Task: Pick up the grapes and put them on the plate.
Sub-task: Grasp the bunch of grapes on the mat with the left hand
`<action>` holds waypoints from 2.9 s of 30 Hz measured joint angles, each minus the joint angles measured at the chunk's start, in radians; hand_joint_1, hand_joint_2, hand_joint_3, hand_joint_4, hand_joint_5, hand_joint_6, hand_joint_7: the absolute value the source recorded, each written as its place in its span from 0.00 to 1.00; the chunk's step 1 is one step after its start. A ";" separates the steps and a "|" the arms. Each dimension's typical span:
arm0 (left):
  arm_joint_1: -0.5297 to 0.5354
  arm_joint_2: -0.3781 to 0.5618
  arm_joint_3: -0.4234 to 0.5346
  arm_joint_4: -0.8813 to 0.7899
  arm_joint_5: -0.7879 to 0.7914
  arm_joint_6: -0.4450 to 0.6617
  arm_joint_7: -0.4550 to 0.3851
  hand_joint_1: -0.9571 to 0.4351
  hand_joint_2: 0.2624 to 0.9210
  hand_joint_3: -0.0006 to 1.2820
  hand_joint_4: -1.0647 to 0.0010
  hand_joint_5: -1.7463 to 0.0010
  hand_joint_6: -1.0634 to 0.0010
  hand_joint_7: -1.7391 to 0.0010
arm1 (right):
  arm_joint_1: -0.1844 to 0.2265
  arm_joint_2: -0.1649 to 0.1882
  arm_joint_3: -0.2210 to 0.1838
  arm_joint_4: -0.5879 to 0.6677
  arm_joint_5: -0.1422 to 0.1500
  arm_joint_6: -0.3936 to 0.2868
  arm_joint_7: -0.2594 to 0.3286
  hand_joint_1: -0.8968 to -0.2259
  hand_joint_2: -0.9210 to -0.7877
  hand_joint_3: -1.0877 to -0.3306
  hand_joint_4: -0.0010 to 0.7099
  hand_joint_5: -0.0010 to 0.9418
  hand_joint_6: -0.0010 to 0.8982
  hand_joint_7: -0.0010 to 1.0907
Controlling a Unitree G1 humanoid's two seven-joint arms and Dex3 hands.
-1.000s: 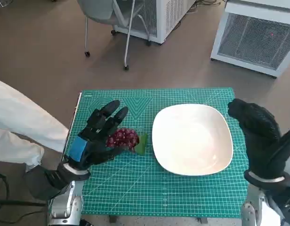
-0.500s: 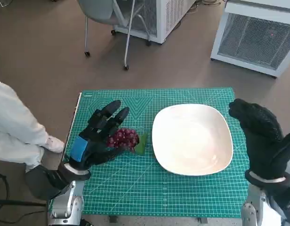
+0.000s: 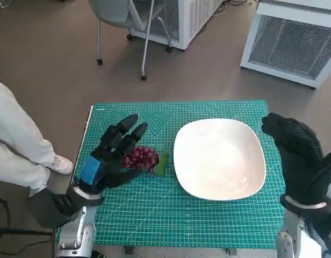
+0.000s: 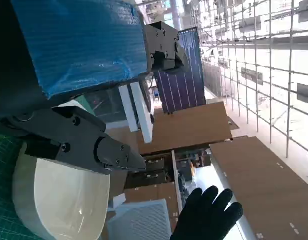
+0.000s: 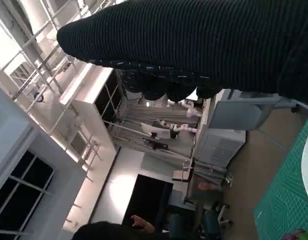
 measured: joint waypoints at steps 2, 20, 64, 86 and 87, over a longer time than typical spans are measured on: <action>0.000 0.000 -0.001 0.000 0.000 0.000 0.001 0.51 1.00 0.03 0.74 1.00 0.84 0.78 | 0.000 0.000 0.000 0.000 -0.001 -0.001 0.000 0.65 0.00 0.73 0.97 0.01 0.37 0.64; 0.001 0.133 -0.044 -0.137 0.570 0.026 0.236 0.45 0.81 0.00 0.87 1.00 0.76 0.96 | -0.002 -0.001 -0.001 0.000 -0.007 -0.014 0.000 0.65 0.00 0.73 0.97 0.01 0.37 0.64; -0.265 0.164 -0.503 0.033 1.288 0.593 0.240 0.40 0.75 0.00 0.90 1.00 0.75 1.00 | -0.005 -0.004 -0.007 0.022 0.001 -0.028 0.012 0.67 0.00 0.73 0.97 0.01 0.39 0.62; -0.333 0.145 -0.535 0.228 1.244 0.685 0.258 0.41 0.76 0.00 0.91 1.00 0.74 1.00 | -0.001 -0.002 -0.006 0.017 0.000 -0.024 0.009 0.67 0.00 0.73 0.97 0.01 0.39 0.61; -0.341 0.142 -0.537 0.247 1.241 0.685 0.262 0.41 0.76 0.00 0.91 1.00 0.74 1.00 | -0.001 -0.002 -0.006 0.017 0.000 -0.023 0.009 0.67 0.00 0.73 0.97 0.01 0.39 0.61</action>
